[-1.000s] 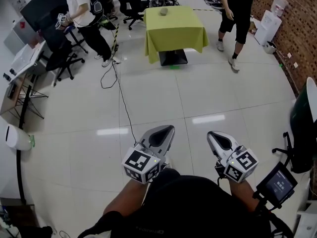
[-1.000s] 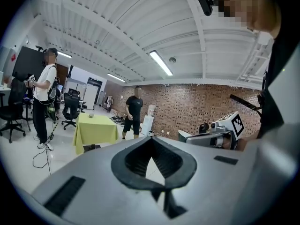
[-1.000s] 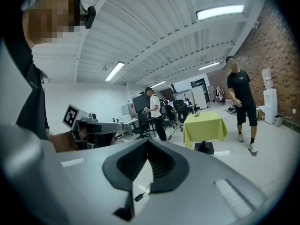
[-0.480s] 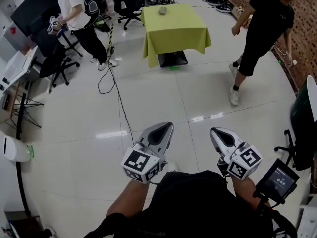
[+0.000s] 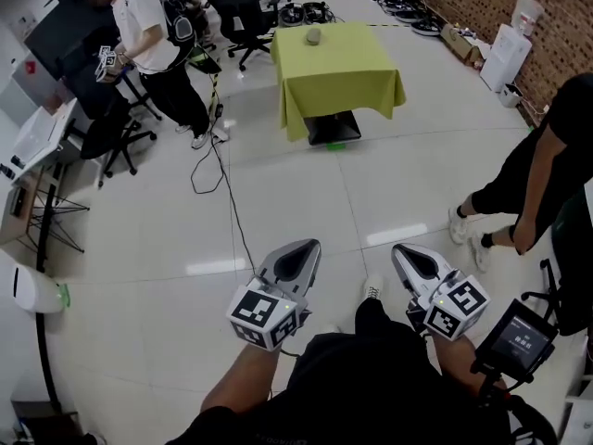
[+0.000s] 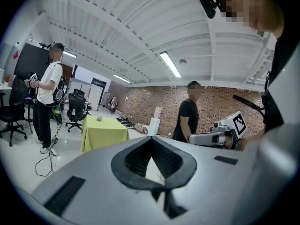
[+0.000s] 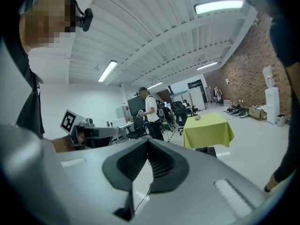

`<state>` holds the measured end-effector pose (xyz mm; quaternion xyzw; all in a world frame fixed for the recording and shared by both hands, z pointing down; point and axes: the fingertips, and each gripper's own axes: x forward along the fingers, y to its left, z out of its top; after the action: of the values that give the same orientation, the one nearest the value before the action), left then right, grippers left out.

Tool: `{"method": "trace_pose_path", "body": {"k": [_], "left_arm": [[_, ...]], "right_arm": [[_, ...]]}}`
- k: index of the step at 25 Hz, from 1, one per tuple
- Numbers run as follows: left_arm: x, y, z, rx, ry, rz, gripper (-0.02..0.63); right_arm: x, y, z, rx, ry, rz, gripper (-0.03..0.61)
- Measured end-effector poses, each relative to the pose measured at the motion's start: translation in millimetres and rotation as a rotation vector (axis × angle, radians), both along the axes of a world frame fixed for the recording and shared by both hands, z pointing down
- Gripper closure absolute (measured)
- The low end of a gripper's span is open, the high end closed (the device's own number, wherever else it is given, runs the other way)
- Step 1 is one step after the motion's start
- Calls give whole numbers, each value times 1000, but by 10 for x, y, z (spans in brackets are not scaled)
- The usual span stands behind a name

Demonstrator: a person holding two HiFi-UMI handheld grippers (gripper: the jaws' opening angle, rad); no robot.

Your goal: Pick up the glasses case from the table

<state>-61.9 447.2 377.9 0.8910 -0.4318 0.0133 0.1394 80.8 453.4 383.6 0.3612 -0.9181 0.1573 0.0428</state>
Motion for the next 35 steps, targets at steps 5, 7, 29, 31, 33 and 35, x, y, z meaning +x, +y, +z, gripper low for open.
{"method": "trace_pose_path", "body": {"k": [5,7,29,31,33,35], "left_arm": [[82,-400,-41,-1,-20,3,611],[132,-588,-29,0,-16,0,611],[793,-3243,-70,-16,-51,-94,611],[677,-3388,-70,-19,-64,-116,611],[563,-3545,-25,-25,-65,-134,611],[453,-3735,80,-28,-63,-137,611]], "right_arm": [[66,-418,-31,15,-19,-4,575],[149,-648,23,7,-42,5,575],[730,-3363,80,-8,-133,-70,575],[636,-3542,75,-14,-129,-86,575],[550,-3730,133,-25,-124,-97,575],[453,-3935,240,-33,-121,-97,575]]}}
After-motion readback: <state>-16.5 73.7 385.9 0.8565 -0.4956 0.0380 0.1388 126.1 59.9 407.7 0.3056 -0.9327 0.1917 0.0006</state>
